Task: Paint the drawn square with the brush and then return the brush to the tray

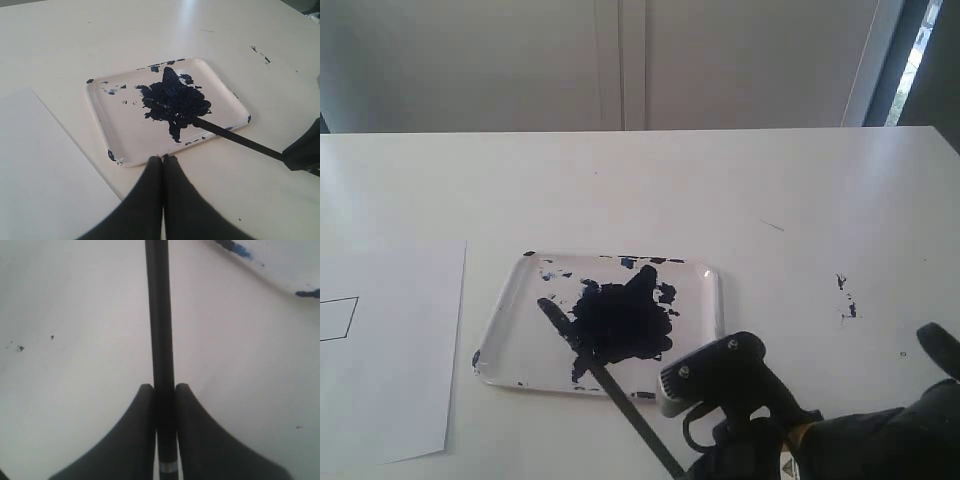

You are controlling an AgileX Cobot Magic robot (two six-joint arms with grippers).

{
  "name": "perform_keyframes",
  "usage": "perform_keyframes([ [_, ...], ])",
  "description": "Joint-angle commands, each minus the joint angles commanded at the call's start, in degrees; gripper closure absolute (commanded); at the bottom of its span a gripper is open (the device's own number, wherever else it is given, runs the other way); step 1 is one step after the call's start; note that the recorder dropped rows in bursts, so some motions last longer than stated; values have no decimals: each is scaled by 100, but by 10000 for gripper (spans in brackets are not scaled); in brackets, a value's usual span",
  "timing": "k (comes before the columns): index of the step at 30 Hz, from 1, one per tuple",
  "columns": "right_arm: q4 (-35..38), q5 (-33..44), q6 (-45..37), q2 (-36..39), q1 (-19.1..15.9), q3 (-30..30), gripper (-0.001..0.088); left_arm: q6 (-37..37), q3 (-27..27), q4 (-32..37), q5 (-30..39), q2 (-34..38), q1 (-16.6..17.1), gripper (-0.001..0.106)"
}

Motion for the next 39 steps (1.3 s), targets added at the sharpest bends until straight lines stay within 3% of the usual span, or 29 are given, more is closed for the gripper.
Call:
perform_keyframes([
  [7,-1074,827,14,-838,-934,0,868,0,0,0,0,0,0,1053],
  [11,-1439,1206,46,-1178,-1148,-51,868,0,0,0,0,0,0,1053],
  [18,-2780,2512,857,-1558,-1230,-566,868,0,0,0,0,0,0,1053],
  [26,-3289,3892,905,-1626,-1230,-1084,868,-1,0,10,0,0,0,1053],
  [39,-3266,4066,687,-1522,-1230,-1348,868,-1,0,10,0,0,0,1053],
])
